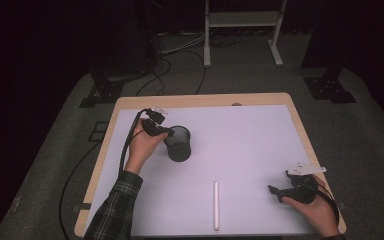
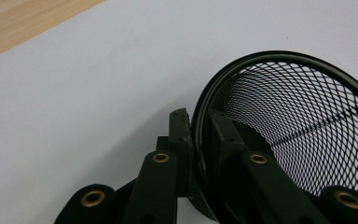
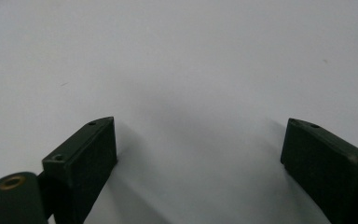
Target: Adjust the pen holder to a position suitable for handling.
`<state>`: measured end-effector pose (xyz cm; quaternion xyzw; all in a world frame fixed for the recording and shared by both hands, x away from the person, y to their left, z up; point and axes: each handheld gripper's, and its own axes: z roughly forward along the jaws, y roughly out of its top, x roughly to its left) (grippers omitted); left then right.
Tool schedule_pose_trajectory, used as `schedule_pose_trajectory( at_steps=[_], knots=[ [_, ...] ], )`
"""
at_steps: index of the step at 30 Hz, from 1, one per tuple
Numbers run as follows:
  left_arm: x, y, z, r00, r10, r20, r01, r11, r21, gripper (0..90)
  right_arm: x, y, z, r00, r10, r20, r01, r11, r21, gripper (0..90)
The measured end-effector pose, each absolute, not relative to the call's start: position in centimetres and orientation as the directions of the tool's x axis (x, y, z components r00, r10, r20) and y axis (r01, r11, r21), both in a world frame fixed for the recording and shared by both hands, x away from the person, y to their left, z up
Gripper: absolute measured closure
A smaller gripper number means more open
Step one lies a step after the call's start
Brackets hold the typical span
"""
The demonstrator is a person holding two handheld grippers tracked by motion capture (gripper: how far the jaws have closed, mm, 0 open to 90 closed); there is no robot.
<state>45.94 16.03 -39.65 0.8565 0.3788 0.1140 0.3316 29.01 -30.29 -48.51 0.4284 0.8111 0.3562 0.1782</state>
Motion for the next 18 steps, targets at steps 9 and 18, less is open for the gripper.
schedule_pose_trajectory(
  at_steps=[9, 18],
  knots=[
    [45.6, 15.8, -39.2, 0.702, 0.709, -0.070, 0.567, -0.495, 0.658, 81.8, 29.0, -30.3, -48.5, -0.569, 0.822, 0.016, 0.568, 0.379, 0.731, 9.5],
    [44.7, 15.4, -38.6, 0.727, 0.684, -0.051, 0.547, -0.533, 0.645, 81.9, 29.0, -30.3, -48.5, -0.569, 0.822, 0.016, 0.568, 0.380, 0.730, 9.5]
  ],
)
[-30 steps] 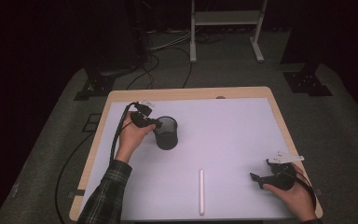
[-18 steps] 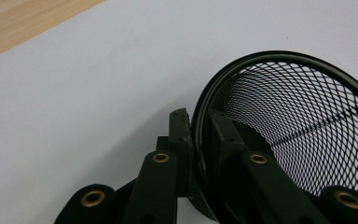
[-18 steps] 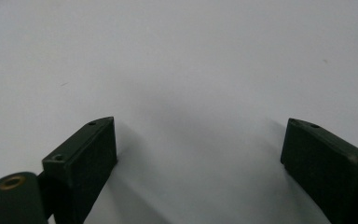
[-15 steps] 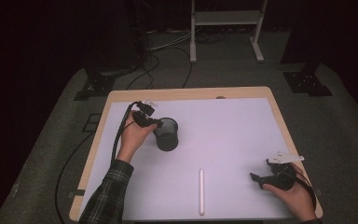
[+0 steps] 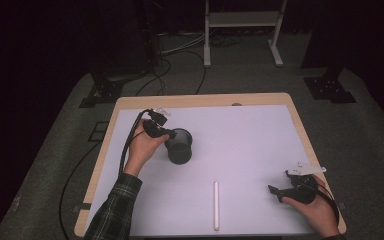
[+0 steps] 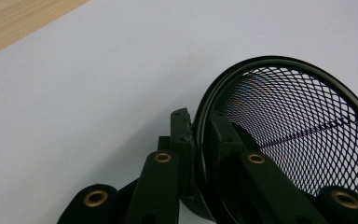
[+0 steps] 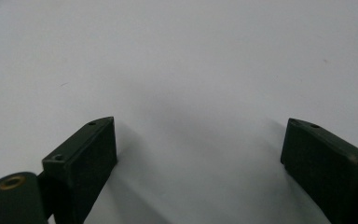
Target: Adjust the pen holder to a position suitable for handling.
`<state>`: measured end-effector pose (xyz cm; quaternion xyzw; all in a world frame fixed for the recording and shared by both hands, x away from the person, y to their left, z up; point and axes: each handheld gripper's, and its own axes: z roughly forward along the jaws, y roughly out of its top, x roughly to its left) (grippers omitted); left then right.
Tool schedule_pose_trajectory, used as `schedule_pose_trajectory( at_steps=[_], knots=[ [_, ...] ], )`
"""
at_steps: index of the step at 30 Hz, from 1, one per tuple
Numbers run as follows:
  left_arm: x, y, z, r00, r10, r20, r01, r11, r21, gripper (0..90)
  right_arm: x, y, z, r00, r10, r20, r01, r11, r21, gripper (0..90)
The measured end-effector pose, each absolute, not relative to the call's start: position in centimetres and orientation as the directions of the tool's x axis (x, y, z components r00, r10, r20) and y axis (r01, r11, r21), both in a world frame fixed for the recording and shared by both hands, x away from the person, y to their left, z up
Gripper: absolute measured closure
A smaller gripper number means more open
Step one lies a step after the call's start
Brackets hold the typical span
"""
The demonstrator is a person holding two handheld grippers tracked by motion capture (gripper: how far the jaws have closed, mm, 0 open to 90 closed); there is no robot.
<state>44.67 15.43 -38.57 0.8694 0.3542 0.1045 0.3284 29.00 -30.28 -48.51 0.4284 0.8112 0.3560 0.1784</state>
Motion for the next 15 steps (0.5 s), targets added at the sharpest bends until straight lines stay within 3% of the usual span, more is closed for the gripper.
schedule_pose_trajectory(
  at_steps=[15],
  knots=[
    [41.9, 14.4, -37.4, 0.787, 0.613, -0.069, 0.509, -0.582, 0.634, 81.9, 29.0, -30.3, -48.5, -0.571, 0.821, 0.011, 0.564, 0.382, 0.732, 9.5]
  ],
)
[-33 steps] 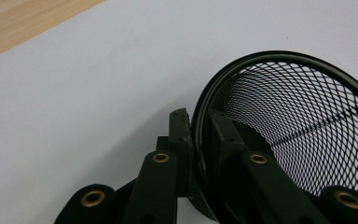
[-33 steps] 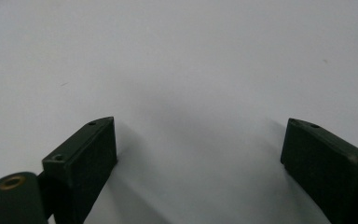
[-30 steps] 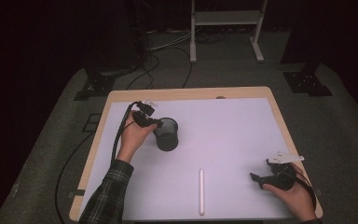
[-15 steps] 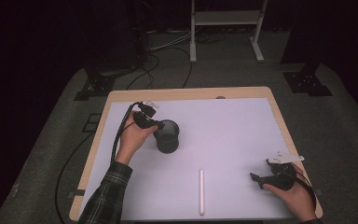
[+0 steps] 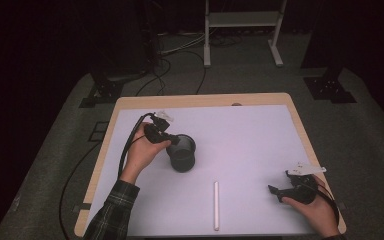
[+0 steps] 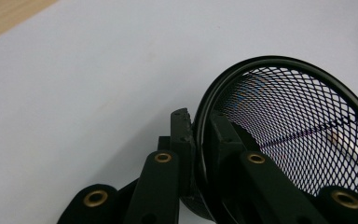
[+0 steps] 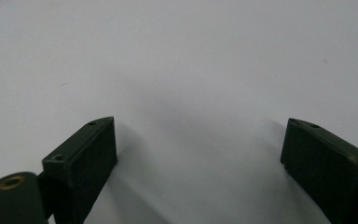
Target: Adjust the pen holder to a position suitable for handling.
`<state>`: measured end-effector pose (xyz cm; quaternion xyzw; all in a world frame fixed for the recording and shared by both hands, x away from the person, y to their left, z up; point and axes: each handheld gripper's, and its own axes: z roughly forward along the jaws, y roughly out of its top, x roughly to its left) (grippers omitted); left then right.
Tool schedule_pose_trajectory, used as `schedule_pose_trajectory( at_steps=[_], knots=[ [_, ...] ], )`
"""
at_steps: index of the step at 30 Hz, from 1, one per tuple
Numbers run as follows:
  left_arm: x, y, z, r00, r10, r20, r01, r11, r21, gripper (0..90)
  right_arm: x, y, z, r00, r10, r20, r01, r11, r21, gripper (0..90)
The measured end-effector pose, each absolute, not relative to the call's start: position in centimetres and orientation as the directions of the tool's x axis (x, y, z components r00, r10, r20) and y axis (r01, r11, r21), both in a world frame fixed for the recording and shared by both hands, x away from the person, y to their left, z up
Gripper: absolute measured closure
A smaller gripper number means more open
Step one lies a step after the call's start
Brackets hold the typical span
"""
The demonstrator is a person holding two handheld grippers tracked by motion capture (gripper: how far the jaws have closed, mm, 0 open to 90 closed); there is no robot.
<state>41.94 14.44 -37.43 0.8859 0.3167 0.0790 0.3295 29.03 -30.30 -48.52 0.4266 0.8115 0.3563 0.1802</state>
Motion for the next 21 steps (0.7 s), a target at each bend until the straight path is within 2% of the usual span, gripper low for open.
schedule_pose_trajectory(
  at_steps=[9, 21],
  knots=[
    [40.7, 13.4, -37.5, 0.813, 0.579, -0.065, 0.482, -0.606, 0.632, 81.9, 29.0, -30.3, -48.5, -0.568, 0.823, 0.018, 0.570, 0.378, 0.729, 9.5],
    [40.0, 11.3, -38.4, 0.835, 0.539, -0.110, 0.475, -0.607, 0.637, 81.9, 29.0, -30.3, -48.5, -0.570, 0.822, 0.015, 0.567, 0.380, 0.731, 9.5]
  ],
)
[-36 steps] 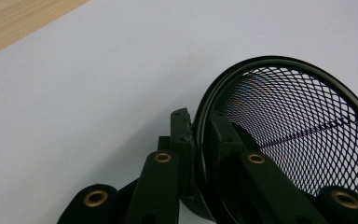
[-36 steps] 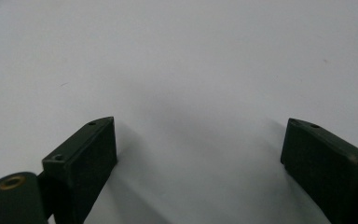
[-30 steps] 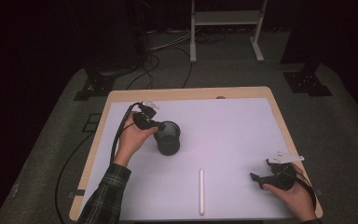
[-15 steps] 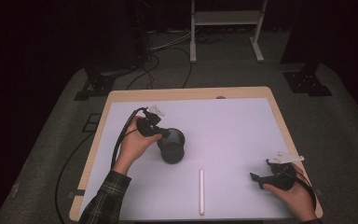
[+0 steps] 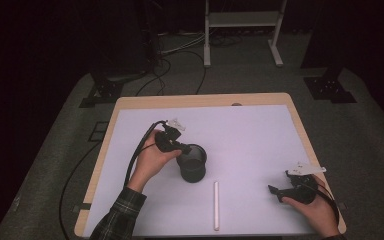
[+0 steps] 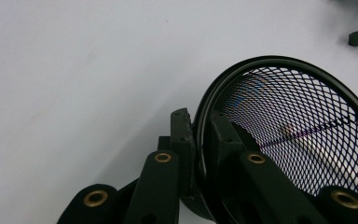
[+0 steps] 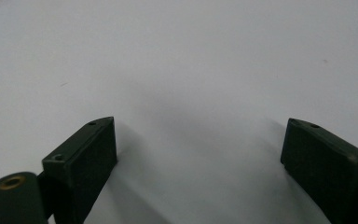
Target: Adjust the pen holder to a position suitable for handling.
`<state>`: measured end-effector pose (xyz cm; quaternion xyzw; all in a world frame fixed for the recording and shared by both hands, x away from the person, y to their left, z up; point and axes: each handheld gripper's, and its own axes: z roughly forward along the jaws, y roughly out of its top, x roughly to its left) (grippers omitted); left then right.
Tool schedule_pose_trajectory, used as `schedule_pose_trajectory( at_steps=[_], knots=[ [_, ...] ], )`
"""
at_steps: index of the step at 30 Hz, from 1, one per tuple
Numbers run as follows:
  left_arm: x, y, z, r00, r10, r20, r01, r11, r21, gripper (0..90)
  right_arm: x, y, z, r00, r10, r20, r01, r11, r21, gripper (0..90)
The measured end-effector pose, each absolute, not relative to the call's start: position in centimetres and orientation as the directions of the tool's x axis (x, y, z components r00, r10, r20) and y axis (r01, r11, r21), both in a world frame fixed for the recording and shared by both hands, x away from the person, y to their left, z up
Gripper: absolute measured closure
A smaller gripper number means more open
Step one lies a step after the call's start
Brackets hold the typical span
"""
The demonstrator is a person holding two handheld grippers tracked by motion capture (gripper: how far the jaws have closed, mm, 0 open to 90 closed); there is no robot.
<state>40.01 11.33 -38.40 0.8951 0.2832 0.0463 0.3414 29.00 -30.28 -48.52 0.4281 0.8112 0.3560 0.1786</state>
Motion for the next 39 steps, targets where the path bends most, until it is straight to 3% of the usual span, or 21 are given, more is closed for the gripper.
schedule_pose_trajectory(
  at_steps=[20, 31, 32, 39],
  knots=[
    [40.2, 9.8, -39.5, 0.848, 0.515, -0.123, 0.472, -0.630, 0.617, 81.5, 29.0, -30.3, -48.5, -0.570, 0.822, 0.017, 0.568, 0.379, 0.731, 9.5],
    [40.0, 10.9, -39.0, 0.840, 0.528, -0.129, 0.478, -0.604, 0.638, 60.8, 29.0, -30.3, -48.5, -0.570, 0.822, 0.016, 0.568, 0.380, 0.730, 9.5],
    [39.9, 11.1, -38.9, 0.840, 0.528, -0.128, 0.476, -0.601, 0.642, 55.2, 29.0, -30.3, -48.5, -0.571, 0.821, 0.014, 0.567, 0.381, 0.730, 9.5],
    [39.0, 12.6, -38.0, 0.828, 0.546, -0.132, 0.478, -0.562, 0.675, 45.8, 29.0, -30.3, -48.5, -0.569, 0.822, 0.016, 0.568, 0.379, 0.731, 9.5]
  ],
)
